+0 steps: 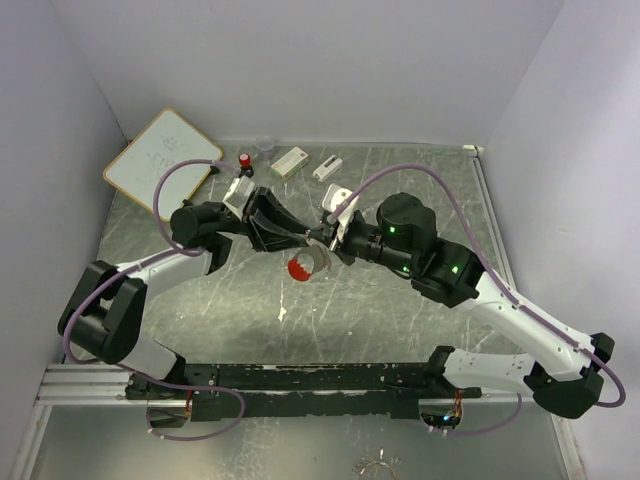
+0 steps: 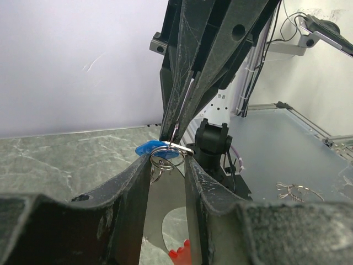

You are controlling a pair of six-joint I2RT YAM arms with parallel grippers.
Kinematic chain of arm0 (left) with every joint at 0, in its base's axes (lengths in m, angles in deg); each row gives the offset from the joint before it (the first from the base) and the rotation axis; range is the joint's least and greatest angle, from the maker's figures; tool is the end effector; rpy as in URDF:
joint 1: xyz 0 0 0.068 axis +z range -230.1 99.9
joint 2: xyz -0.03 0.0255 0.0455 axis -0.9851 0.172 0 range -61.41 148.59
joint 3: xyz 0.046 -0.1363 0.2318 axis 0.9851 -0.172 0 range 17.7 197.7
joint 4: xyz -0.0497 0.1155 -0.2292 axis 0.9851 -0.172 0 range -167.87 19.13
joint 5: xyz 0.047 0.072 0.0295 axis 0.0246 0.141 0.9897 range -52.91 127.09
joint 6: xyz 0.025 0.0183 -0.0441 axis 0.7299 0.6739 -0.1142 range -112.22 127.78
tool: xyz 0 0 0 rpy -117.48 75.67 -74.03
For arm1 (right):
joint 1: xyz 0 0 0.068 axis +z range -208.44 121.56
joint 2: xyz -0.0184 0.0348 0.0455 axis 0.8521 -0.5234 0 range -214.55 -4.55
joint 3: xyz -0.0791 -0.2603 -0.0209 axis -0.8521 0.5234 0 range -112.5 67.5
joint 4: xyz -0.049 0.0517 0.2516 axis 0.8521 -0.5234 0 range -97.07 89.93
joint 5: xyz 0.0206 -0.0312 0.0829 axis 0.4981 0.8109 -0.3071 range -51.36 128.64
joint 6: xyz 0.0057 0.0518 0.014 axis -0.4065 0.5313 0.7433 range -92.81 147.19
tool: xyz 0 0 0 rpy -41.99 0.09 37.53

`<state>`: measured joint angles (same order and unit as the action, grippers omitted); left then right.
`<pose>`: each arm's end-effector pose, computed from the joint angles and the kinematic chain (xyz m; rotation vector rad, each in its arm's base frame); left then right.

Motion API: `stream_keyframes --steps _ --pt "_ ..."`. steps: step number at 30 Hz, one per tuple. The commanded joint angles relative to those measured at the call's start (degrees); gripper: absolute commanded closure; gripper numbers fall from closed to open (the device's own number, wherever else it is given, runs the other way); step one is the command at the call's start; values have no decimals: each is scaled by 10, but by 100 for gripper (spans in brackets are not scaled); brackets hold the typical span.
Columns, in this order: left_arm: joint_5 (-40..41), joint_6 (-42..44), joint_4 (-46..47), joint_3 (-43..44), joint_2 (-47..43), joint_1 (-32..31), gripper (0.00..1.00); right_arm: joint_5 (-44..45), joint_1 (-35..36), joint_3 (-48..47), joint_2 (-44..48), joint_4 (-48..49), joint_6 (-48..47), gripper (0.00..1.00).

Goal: Remove the keys from the keyring

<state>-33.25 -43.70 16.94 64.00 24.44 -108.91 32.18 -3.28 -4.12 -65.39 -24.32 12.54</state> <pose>0.2337 -0.1667 0.3313 1.1626 0.9667 -1.6043 0.1265 0.1888 0.4233 -1.1226 1.4653 0.6012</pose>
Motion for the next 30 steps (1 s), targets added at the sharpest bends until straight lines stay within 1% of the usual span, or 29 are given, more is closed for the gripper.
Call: stream_keyframes --steps 1,7,12,14,16,18,20,24,27,28,30 --pt "-13 -7 160 21 7 -11 59 16 0 0 12 50 -13 100" --pt "0 -7 159 24 13 -13 61 13 0 3 7 54 -10 100" --pt "12 -2 160 18 9 -13 69 19 0 2 4 51 -6 100" --pt "16 0 160 17 7 -13 70 20 0 4 5 52 -6 100" --pt "21 -1 160 16 6 -13 69 23 0 5 4 51 -6 100" --pt "28 2 160 13 5 -12 64 23 0 3 0 46 -6 100" --pt "43 6 160 11 5 -12 61 25 0 2 -5 43 -5 100" --pt "60 4 160 17 12 -12 61 24 0 2 -16 37 -1 100" --pt "61 3 160 29 17 -13 68 26 0 2 -18 36 1 100" --pt "59 4 160 33 17 -13 72 29 0 4 -17 38 1 100" --pt "52 3 159 37 18 -13 83 33 0 8 -11 42 0 100"
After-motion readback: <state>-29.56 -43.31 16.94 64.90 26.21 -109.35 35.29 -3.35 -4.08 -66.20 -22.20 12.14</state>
